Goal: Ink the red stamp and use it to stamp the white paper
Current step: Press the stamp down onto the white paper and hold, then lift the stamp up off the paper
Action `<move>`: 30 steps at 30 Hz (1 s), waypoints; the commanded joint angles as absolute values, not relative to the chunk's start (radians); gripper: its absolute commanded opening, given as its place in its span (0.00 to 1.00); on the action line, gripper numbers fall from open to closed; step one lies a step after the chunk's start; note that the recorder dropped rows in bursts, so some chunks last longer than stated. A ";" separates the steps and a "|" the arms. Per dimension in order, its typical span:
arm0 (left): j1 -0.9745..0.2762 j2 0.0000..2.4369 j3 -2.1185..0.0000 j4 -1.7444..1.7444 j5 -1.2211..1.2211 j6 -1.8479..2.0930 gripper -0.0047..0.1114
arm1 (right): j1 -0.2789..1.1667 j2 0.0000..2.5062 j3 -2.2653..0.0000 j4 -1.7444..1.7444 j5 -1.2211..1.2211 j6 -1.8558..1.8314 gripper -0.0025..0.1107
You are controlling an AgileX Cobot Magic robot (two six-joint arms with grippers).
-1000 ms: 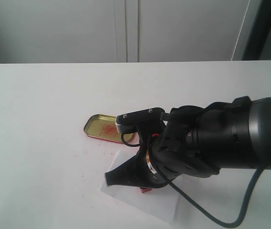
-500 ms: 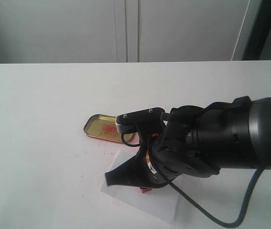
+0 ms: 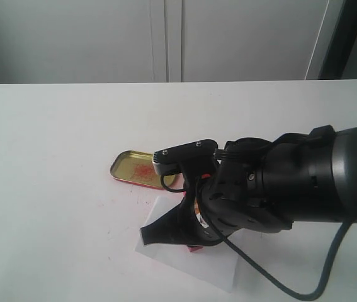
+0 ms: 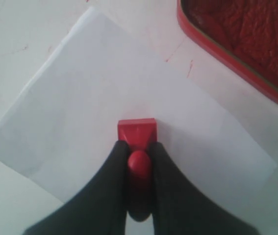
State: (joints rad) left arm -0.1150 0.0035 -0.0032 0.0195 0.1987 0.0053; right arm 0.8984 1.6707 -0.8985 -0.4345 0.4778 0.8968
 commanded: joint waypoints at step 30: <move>-0.112 0.000 0.000 0.017 0.195 0.008 0.04 | 0.754 1.760 -0.894 0.034 0.333 0.522 0.02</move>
